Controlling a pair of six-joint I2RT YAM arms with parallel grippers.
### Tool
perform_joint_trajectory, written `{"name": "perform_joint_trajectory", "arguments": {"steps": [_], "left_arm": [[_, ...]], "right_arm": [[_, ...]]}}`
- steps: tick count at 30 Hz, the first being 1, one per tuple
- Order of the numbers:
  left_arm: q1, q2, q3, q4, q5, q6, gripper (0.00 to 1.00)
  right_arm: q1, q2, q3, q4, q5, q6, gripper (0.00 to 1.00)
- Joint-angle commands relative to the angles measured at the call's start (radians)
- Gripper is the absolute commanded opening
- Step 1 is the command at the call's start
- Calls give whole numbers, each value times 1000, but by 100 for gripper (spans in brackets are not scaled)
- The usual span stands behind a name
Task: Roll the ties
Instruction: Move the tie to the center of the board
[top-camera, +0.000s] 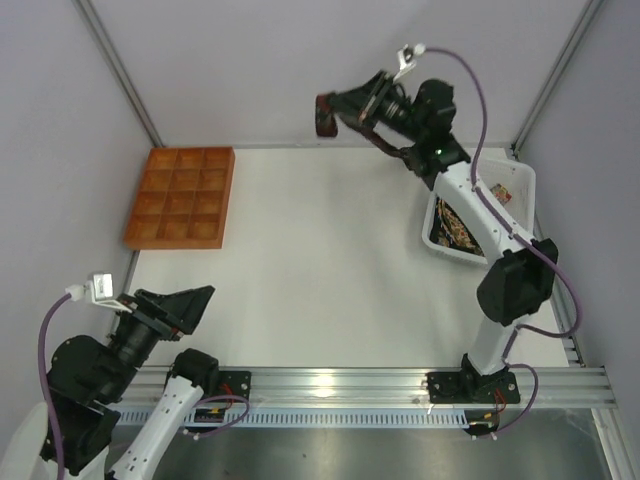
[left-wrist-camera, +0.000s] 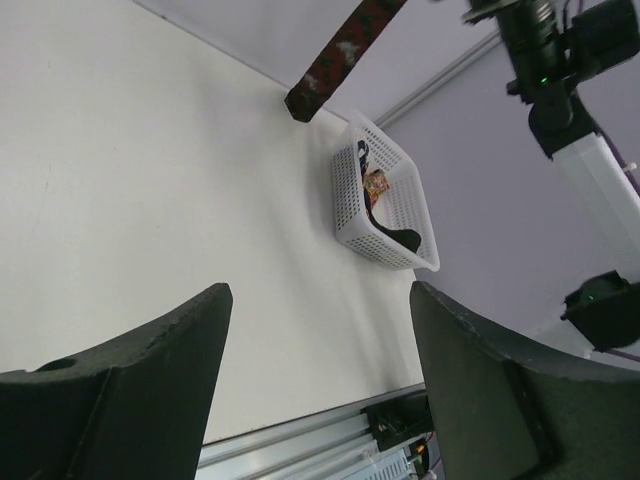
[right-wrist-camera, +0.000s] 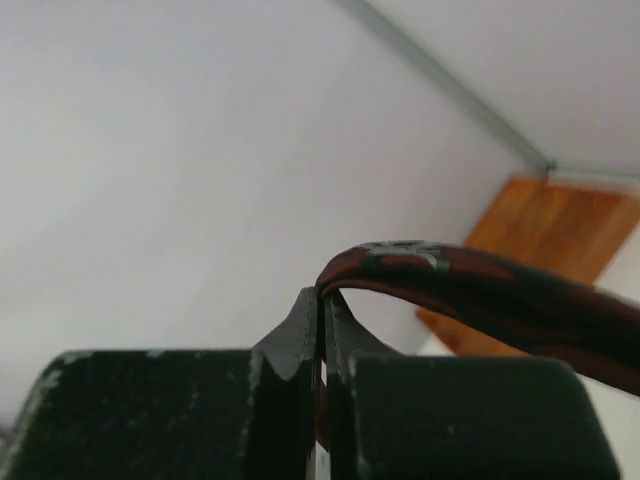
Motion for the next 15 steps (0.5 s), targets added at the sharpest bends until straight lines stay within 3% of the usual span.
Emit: {"name": "perform_joint_trajectory", "arguments": {"steps": [1, 7, 11, 15], "left_arm": [[-5, -10, 9, -35, 4, -18, 79], [-5, 6, 29, -106, 21, -18, 78], [-5, 20, 3, -147, 28, -23, 78], [-5, 36, -42, -177, 53, -55, 77]], "right_arm": [[151, -161, -374, 87, 86, -151, 0], [376, -304, -1064, 415, 360, -80, 0], [544, -312, -1224, 450, 537, -92, 0], [614, -236, -1260, 407, 511, -88, 0]]}}
